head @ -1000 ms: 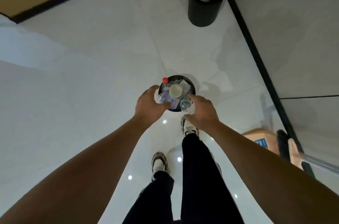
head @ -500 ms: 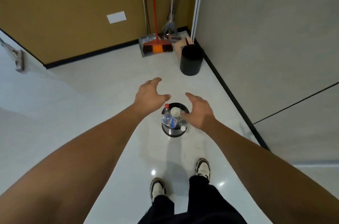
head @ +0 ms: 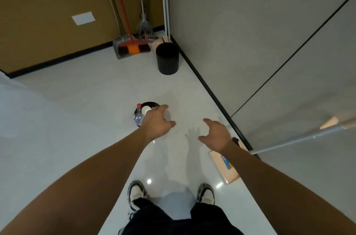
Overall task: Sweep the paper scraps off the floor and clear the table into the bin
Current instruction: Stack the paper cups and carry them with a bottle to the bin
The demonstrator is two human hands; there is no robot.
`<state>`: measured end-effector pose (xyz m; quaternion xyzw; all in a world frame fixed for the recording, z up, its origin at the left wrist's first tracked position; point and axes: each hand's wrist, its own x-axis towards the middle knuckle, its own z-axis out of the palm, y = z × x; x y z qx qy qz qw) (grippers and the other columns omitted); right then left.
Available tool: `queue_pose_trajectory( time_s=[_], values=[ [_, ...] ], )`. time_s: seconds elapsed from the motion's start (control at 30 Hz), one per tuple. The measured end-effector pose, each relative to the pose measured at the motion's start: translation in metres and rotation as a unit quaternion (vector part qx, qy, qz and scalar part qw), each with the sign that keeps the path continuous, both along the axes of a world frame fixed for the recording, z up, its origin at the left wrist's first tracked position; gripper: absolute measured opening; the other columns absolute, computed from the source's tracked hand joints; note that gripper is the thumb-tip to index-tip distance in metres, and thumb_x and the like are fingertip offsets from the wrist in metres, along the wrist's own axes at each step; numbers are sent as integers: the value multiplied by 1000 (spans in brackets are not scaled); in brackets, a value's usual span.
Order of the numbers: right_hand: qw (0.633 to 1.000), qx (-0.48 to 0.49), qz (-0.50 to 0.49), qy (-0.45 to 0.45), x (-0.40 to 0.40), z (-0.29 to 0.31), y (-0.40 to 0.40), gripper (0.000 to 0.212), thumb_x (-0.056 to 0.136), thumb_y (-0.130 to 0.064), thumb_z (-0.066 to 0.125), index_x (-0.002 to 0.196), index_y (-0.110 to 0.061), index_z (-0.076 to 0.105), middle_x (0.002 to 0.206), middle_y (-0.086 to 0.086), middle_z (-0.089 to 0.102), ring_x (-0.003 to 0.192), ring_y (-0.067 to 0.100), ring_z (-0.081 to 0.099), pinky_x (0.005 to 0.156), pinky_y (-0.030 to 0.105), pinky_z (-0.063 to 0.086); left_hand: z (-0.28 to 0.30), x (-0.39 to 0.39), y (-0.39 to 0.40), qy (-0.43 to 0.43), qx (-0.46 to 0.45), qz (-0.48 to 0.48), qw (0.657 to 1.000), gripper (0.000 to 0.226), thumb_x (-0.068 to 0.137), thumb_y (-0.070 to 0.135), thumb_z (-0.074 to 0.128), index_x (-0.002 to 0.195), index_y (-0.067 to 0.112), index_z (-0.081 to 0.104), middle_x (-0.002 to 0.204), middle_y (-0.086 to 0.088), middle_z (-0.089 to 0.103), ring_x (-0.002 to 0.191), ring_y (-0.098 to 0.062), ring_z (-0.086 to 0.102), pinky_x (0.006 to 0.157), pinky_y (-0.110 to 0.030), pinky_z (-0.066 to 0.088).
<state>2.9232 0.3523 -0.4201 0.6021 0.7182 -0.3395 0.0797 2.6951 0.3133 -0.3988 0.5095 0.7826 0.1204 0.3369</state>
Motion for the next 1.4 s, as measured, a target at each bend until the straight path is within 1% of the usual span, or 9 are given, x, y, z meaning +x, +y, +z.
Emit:
queue_pose_trajectory(
  time_s=[0.17, 0.33, 0.63, 0.73, 0.83, 0.97, 1.2, 1.3, 1.4],
  values=[
    [999, -35, 15, 21, 5, -22, 13, 78, 83, -39, 68, 152, -20, 36, 141, 9, 51, 129, 29, 46, 104, 37, 44, -13, 15, -19, 7, -5, 7, 1000, 67, 78, 43, 71, 138, 24, 47, 130, -3, 56, 119, -27, 51, 94, -37, 46],
    [997, -71, 4, 35, -45, -46, 44, 76, 83, -43, 70, 149, -18, 42, 130, 9, 62, 123, 27, 56, 99, 30, 47, -30, -42, -14, 34, -41, 45, 998, 60, 80, 44, 66, 135, 26, 48, 131, -3, 56, 116, -27, 52, 89, -32, 45],
    [987, -148, -68, -8, -135, -109, 92, 67, 90, -41, 64, 148, -15, 44, 145, 7, 53, 133, 24, 49, 106, 28, 40, -95, -141, 57, 32, -81, 22, 996, 55, 83, 42, 64, 132, 21, 49, 126, -7, 56, 110, -26, 53, 86, -34, 47],
    [983, -158, -94, -2, -156, -136, 120, 63, 90, -40, 64, 146, -17, 47, 140, 5, 58, 129, 22, 53, 103, 26, 41, -123, -150, 90, 11, -78, 14, 997, 51, 83, 39, 64, 128, 22, 50, 120, -6, 57, 102, -24, 54, 76, -28, 43],
    [980, -162, -113, 16, -171, -173, 151, 58, 88, -38, 66, 141, -16, 53, 137, 7, 60, 126, 22, 55, 103, 28, 42, -159, -151, 122, -9, -85, 23, 996, 51, 84, 39, 64, 130, 23, 50, 118, -5, 58, 103, -23, 54, 78, -31, 47],
    [978, -166, -125, 18, -189, -269, 203, 48, 86, -36, 67, 131, -19, 60, 127, 5, 66, 117, 21, 60, 87, 22, 40, -242, -157, 173, 0, -88, 48, 995, 46, 86, 35, 64, 128, 18, 53, 122, -7, 59, 108, -28, 53, 88, -43, 51],
    [965, -241, -99, -6, -219, -505, 273, 64, 84, -34, 71, 142, -18, 51, 131, 8, 63, 120, 27, 58, 92, 28, 43, -423, -171, 268, 16, -72, 24, 997, 46, 89, 37, 62, 130, 17, 53, 128, -4, 58, 122, -24, 49, 101, -41, 44],
    [969, -228, -93, -27, -226, -582, 279, 61, 87, -29, 71, 143, -16, 50, 133, 11, 61, 123, 29, 56, 97, 33, 45, -473, -184, 291, 55, -53, 3, 997, 48, 90, 37, 62, 133, 18, 52, 133, -3, 56, 127, -23, 44, 106, -38, 36],
    [977, -194, -85, -32, -230, -645, 286, 54, 89, -23, 69, 139, -17, 51, 128, 12, 59, 115, 31, 59, 88, 29, 44, -512, -197, 312, 92, -37, -18, 995, 48, 90, 38, 61, 132, 18, 52, 132, -3, 56, 127, -24, 44, 106, -41, 36]
  ],
)
